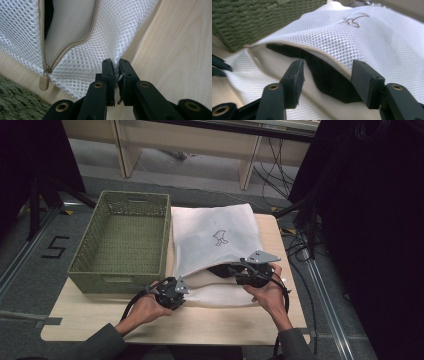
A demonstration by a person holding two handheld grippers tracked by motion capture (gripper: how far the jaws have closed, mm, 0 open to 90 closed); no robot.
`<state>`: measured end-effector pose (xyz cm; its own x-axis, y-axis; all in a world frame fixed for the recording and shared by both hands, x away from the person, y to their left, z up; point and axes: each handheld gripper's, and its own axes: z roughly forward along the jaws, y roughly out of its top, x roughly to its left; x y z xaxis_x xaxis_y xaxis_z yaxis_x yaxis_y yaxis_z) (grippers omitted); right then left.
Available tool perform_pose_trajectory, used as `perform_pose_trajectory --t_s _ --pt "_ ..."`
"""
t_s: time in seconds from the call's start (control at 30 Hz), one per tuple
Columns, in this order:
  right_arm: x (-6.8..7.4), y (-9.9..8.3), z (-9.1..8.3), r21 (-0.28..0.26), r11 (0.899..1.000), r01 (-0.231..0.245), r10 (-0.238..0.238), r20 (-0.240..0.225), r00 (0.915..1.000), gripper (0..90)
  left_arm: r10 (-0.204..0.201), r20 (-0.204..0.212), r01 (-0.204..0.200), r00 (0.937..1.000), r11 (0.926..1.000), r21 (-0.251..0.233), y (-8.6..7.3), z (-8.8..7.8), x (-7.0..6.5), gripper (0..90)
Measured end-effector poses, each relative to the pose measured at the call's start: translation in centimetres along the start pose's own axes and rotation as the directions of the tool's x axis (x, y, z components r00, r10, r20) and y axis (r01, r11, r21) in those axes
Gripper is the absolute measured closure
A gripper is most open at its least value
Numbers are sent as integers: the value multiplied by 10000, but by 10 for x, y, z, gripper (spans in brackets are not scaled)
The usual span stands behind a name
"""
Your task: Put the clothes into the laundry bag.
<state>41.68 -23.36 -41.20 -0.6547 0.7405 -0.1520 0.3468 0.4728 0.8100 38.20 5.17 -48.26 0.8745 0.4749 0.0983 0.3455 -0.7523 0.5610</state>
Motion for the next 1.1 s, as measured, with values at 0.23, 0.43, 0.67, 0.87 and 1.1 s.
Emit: perform_pose_trajectory --t_s 0.23,0.43,0.67,0.87,1.1 --pt "-3 1 20 801 9945 667 -687 217 9974 438 25 -11 -25 10000 9999 -97 0 -1 -1 825" --pt "-5 2 33 991 9893 1069 -1124 516 9923 555 16 69 -15 10000 10000 -82 0 -1 0 810" --pt "-2 7 31 766 9779 1948 -1995 599 9781 848 -79 67 80 9999 9998 -190 1 -2 0 813" --pt "3 2 32 1502 9667 2070 -2103 60 9776 872 -252 80 253 9997 9995 -170 0 -1 0 829" --pt "5 -27 58 3206 9291 1842 -1708 -697 9828 875 -155 -1 155 9999 9997 -184 0 -2 2 834"
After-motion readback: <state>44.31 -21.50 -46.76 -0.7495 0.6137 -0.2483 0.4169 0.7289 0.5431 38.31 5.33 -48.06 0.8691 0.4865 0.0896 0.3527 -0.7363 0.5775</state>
